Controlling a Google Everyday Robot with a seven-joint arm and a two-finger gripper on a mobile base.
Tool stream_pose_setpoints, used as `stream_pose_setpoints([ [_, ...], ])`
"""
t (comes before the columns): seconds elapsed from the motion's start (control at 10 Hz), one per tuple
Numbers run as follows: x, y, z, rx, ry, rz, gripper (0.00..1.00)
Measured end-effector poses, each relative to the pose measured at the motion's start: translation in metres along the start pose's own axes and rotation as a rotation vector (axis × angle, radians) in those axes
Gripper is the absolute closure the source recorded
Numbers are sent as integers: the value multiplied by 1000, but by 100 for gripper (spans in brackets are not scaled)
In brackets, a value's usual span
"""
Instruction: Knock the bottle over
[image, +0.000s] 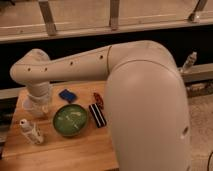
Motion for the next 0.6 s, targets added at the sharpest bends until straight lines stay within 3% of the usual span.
stream_pose_setpoints([
  [0.3, -12, 45, 32, -84, 33, -50, 100],
  [0.6, -15, 95, 64, -176, 111, -86, 100],
])
